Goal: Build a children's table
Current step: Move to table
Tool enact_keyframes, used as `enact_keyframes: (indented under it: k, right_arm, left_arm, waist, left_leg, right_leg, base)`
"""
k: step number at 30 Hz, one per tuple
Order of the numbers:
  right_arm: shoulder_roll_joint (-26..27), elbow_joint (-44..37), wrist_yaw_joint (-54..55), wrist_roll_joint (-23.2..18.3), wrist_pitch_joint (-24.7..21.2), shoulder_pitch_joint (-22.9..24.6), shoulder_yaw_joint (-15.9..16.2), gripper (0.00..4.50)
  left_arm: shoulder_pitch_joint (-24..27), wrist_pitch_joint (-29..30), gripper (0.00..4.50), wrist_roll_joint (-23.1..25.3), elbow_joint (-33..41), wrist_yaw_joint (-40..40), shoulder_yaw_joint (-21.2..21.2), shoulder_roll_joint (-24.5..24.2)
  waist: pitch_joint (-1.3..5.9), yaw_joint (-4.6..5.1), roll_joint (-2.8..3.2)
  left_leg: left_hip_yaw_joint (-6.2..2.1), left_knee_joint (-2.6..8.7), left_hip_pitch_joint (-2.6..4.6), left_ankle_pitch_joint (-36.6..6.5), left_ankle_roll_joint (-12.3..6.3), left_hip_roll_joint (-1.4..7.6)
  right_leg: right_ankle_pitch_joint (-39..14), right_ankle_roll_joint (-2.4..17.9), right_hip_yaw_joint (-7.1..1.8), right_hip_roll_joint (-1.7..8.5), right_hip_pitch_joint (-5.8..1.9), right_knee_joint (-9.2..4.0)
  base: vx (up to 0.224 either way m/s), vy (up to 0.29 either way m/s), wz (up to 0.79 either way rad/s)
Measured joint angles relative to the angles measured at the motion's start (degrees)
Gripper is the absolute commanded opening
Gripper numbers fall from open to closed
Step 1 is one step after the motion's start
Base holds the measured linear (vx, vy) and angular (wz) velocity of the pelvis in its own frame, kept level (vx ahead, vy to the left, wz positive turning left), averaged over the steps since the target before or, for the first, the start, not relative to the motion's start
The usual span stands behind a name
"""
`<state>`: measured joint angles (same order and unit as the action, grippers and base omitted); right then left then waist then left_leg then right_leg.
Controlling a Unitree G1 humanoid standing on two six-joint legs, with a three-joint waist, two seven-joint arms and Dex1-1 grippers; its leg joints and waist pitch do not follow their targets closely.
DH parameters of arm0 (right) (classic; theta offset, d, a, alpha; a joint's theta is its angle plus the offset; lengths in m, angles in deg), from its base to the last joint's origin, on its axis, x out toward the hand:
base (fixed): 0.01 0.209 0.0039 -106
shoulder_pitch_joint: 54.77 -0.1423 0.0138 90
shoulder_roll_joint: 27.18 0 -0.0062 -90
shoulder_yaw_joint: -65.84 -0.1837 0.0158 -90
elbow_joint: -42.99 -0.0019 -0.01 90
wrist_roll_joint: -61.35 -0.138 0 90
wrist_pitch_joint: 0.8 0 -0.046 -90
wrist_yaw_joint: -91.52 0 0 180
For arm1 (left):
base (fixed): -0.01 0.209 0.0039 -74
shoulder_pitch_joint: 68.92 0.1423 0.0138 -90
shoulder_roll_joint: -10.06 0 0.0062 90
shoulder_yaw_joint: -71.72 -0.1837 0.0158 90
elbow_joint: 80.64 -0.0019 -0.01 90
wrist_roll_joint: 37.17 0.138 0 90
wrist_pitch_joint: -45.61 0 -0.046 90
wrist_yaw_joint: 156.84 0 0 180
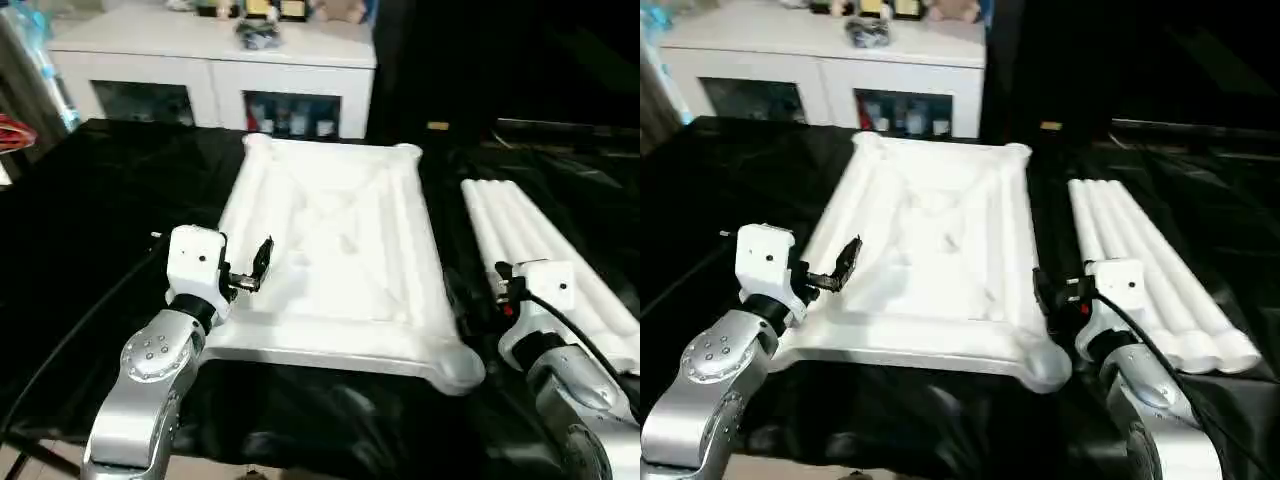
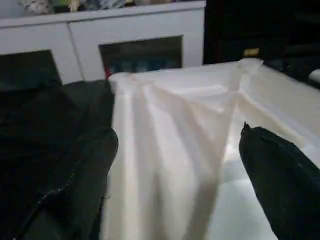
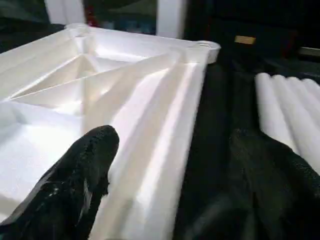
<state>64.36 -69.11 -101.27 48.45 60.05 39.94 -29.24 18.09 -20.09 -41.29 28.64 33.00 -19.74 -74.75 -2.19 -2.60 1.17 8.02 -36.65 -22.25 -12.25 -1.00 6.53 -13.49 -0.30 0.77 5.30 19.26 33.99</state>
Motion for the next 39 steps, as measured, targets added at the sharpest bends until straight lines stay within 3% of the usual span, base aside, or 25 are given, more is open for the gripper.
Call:
enact_keyframes:
  k: [2, 4, 7, 10, 12, 17, 24, 29, 31, 39]
  right_arm:
    - [-2.7, -0.6, -2.1, -0.2, -0.3, 0.1, 0.7, 4.08]
    - [-4.9, -1.7, -4.4, -0.6, -0.3, 0.4, 0.7, 4.08]
    - [-10.5, -2.8, -11.2, -2.3, 0.7, 2.1, 1.0, 4.08]
    - [-17.2, -2.8, -20.2, -4.4, 0.8, 3.0, 0.6, 4.08]
    - [-19.0, -2.8, -23.2, -5.1, 0.9, 3.3, -0.1, 4.08]
    - [-25.7, -2.5, -30.4, -6.9, 1.3, 4.7, -1.3, 4.08]
    - [-28.8, -2.8, -36.6, -9.9, 0.4, 6.5, -1.5, 4.08]
    - [-30.7, -2.8, -38.2, -10.3, 0.3, 6.4, -1.5, 4.08]
    - [-31.2, -3.0, -38.7, -10.5, -0.2, 6.4, -1.5, 4.08]
    - [-31.9, -4.8, -39.5, -11.2, -0.6, 7.9, -1.5, 4.08]
  left_arm:
    - [0.0, 0.0, 4.42, -1.3, 0.0, 1.8, 0.5, -0.2]
    - [0.0, 0.0, 4.42, -3.3, 0.0, 4.6, 0.5, -1.1]
    - [-0.1, -0.4, 4.42, -6.7, 0.0, 12.1, -0.8, -5.2]
    - [-3.1, -1.0, 4.42, -8.4, -2.2, 22.7, -4.1, -10.9]
    - [-4.7, -1.1, 4.42, -9.2, -2.7, 26.9, -5.5, -11.3]
    - [-9.8, -2.3, 4.42, -9.4, -7.6, 37.3, -13.6, -13.8]
    - [-15.6, 2.1, 3.70, -6.2, -13.5, 47.1, -24.9, -15.0]
    - [-20.6, 3.5, 3.57, -5.7, -17.6, 49.4, -26.9, -14.2]
    - [-22.2, 3.9, 3.23, -4.2, -18.7, 50.0, -28.3, -14.3]
    - [-23.0, 4.5, 2.56, -2.0, -19.8, 51.4, -31.1, -15.1]
  waist:
    - [-0.02, 0.41, -0.18]
    - [-0.16, 0.61, -0.59]
    - [-0.22, 0.60, -0.69]
    - [-0.28, 0.56, -0.76]
    - [-0.30, 0.58, -0.79]
    - [-0.38, 0.57, -0.92]
    - [-0.43, 0.71, -1.02]
    - [-0.46, 0.57, -0.90]
    - [-0.47, 0.56, -0.81]
    - [-0.45, 0.56, -0.57]
  left_leg:
    - [0.25, 0.00, 0.02, 0.0, -0.04, -0.33]
    - [0.34, 0.06, 0.07, 0.0, -0.03, -0.59]
    - [0.30, 0.34, 0.12, 0.0, 0.00, -0.54]
    - [0.32, 0.99, 0.04, 0.1, 0.16, -0.53]
    - [0.32, 1.16, 0.07, 0.2, 0.32, -0.47]
    - [0.42, 1.24, 0.09, 0.3, 0.58, -0.19]
    - [0.90, 1.29, 0.00, 0.4, 0.71, 0.19]
    - [1.13, 1.30, 0.00, 0.4, 0.70, 0.37]
    - [1.21, 1.30, 0.03, 0.4, 0.69, 0.39]
    - [1.84, 1.30, 0.16, 0.4, 0.71, 0.83]
  right_leg:
    - [0.1, -0.2, -0.22, 0.43, -0.09, -0.14]
    - [0.1, -2.1, -0.24, 1.12, -0.05, -0.16]
    - [0.0, -3.0, -0.19, 1.14, 0.10, -0.12]
    - [0.0, -3.1, -0.17, 1.14, 0.64, 0.01]
    - [0.2, -3.2, -0.11, 1.13, 0.72, 0.08]
    - [0.4, -3.3, 0.03, 1.06, 0.70, 0.19]
    - [1.2, -2.8, 0.07, 1.03, 0.82, 0.14]
    - [1.1, -2.6, 0.09, 0.99, 0.86, 0.08]
    - [1.0, -2.6, 0.07, 1.00, 0.84, 0.09]
    - [1.1, -2.6, 0.10, 1.00, 0.82, 0.15]
  base:
    - [-0.026, 0.090, 0.09]
    - [0.000, 0.000, 0.00]
    - [0.000, 0.000, 0.00]
    - [0.000, 0.000, 0.00]
    - [0.000, 0.000, 0.00]
    - [0.000, 0.000, 0.00]
    - [0.000, 0.000, 0.00]
    - [0.000, 0.000, 0.00]
    - [0.000, 0.000, 0.00]
    - [0.000, 0.000, 0.00]
